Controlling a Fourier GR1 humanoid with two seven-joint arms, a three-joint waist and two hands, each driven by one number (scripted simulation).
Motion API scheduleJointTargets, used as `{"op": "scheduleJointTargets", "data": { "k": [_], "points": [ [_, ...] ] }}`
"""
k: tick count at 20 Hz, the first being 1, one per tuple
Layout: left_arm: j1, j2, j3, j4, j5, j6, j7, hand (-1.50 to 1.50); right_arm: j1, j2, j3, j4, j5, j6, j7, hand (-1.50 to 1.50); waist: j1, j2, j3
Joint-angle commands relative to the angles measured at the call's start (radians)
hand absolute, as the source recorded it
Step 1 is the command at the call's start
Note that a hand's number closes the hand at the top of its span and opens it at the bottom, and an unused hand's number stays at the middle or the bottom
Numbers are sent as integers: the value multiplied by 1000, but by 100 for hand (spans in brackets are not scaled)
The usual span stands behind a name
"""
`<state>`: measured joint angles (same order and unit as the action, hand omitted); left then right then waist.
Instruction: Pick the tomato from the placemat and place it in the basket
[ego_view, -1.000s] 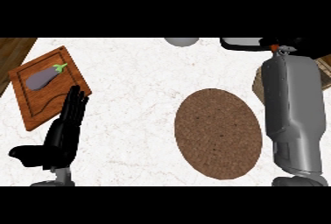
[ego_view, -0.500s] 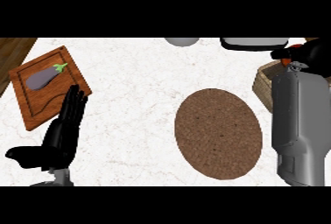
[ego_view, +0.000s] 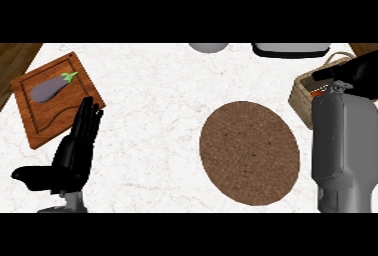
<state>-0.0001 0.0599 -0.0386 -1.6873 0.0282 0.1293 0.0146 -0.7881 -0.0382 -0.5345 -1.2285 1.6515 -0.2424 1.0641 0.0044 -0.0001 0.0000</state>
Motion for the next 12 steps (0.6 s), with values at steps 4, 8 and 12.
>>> {"op": "scheduleJointTargets", "data": {
  "k": [4, 8, 12],
  "points": [
    [-43, -9, -2, 38, -12, 3, -3, 0, 12, -42, 35, -50, 24, -142, 21, -150, -1, 1, 0],
    [-16, -1, 4, -23, -6, 5, 28, 0, 5, -13, 83, -87, 166, -160, 98, -150, 6, 1, 0],
    [-46, 21, 50, 5, 24, -11, 28, 0, 38, -6, 96, -311, 217, 29, 101, -150, -12, -5, -1]
  ]
}}
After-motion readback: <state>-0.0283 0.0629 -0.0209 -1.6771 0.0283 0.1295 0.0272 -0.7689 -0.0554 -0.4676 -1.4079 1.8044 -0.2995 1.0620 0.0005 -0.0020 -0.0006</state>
